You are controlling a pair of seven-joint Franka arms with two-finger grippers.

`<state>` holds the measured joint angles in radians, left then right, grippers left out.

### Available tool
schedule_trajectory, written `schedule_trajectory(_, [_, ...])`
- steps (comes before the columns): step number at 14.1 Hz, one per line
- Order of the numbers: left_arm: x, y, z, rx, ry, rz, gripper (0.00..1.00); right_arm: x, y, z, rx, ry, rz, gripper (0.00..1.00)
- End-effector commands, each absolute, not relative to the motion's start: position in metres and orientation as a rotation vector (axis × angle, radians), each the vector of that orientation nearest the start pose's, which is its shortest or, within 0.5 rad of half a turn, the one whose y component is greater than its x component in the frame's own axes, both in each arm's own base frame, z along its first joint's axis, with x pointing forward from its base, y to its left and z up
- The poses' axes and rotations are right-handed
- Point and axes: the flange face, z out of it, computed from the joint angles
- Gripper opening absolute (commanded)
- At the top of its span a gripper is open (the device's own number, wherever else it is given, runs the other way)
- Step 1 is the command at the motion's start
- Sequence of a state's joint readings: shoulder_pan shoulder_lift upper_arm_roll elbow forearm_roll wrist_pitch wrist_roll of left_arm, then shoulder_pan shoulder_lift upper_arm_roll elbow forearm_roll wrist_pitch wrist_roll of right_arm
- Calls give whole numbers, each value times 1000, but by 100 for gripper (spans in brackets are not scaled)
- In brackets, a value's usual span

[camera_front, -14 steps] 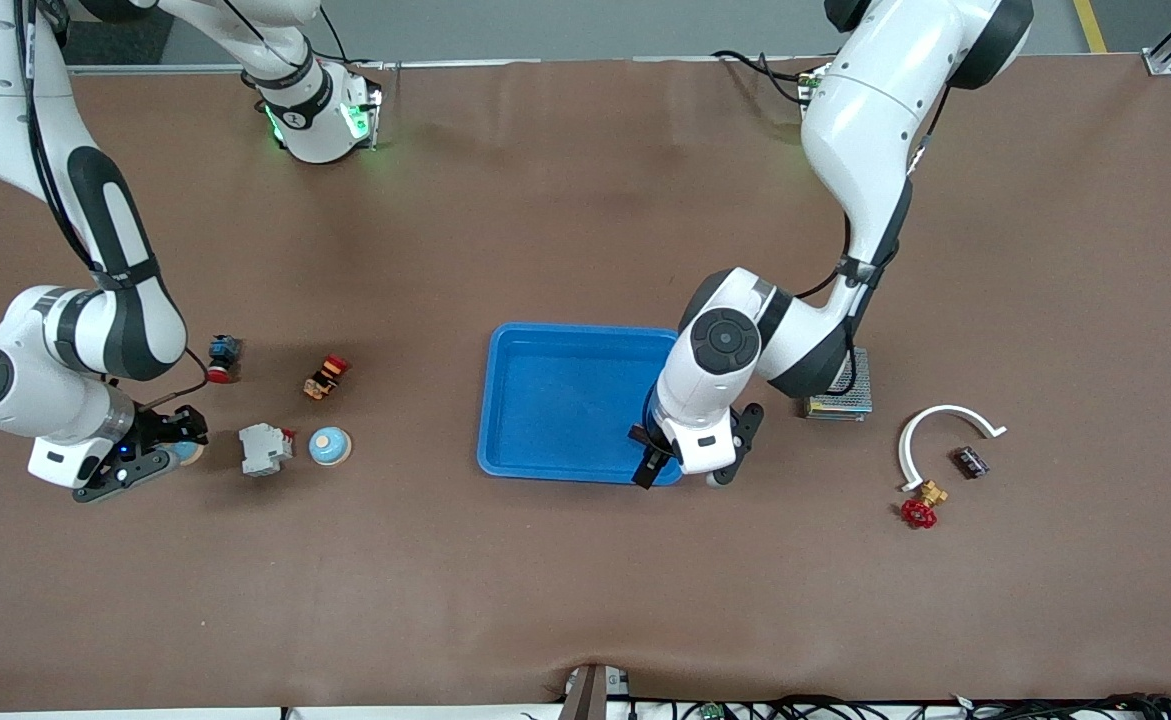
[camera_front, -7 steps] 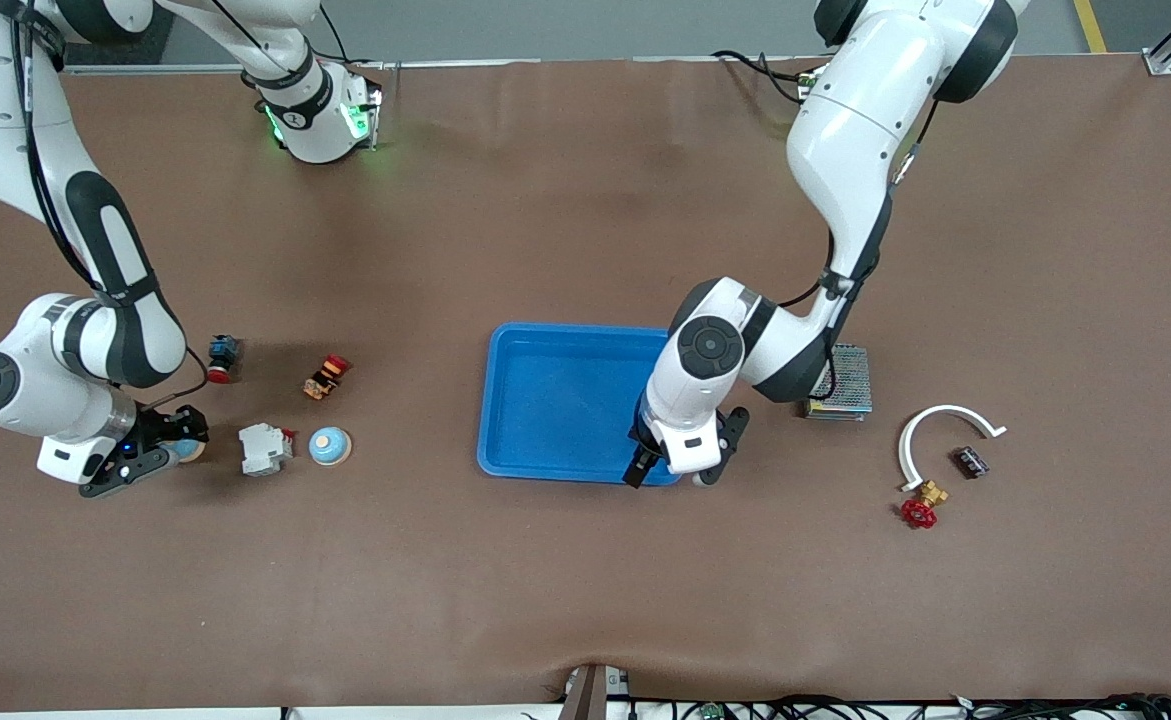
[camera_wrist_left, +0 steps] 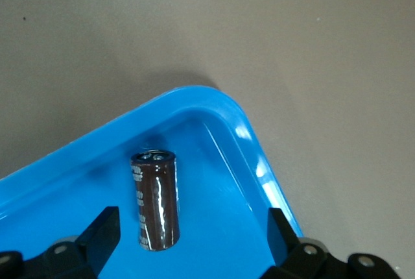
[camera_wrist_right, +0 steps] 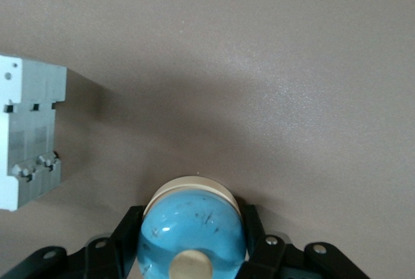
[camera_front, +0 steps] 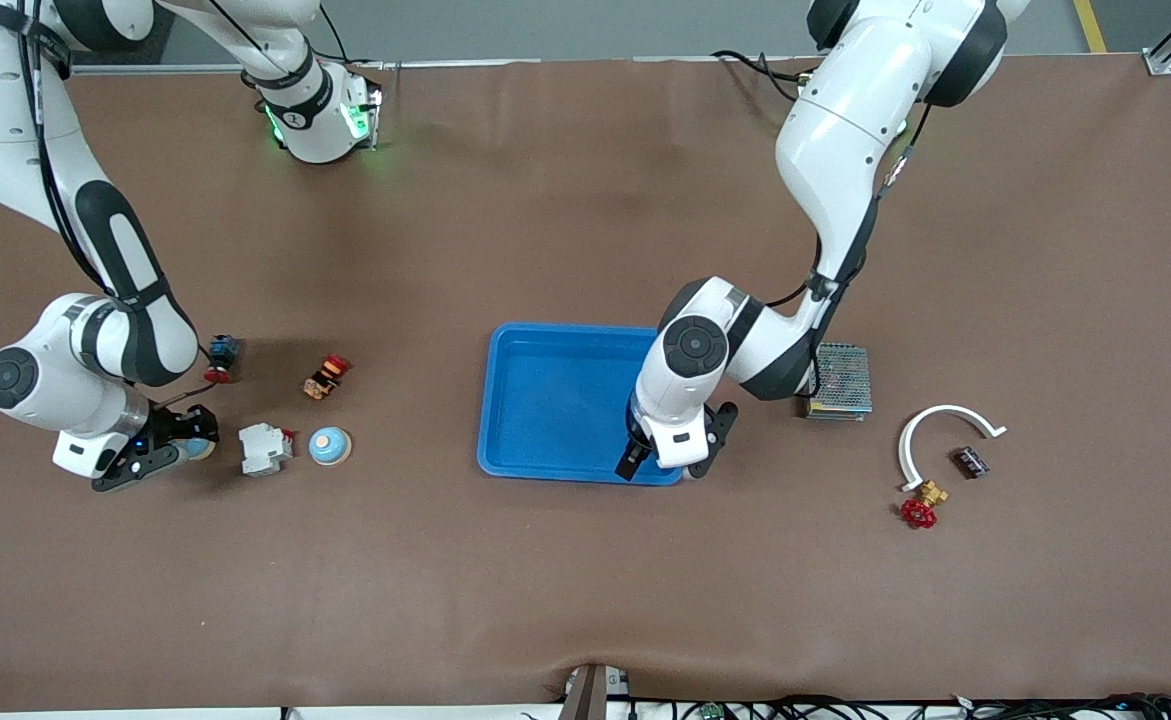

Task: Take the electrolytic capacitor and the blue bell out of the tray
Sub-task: 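Grasp the second capacitor with the left gripper while the right sets the bell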

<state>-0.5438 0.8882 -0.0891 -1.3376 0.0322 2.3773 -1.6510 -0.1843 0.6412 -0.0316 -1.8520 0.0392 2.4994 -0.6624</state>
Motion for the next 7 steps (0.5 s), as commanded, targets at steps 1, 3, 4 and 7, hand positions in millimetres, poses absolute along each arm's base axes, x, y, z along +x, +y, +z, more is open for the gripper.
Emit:
schedule_trajectory(1, [616, -432, 203, -2841, -1651, -59, 100, 627, -139, 176, -3050, -649, -44, 36])
schedule_trajectory(3, [612, -429, 195, -2820, -1642, -43, 100, 629, -140, 178, -3050, -632, -63, 100])
schedule_trajectory(4, [610, -428, 192, -2814, -1638, -38, 100, 630, -139, 180, -3049, -629, -69, 100])
schedule_trajectory(7, [609, -428, 190, -2799, -1657, -33, 100, 633, -135, 188, -3048, -632, -72, 100])
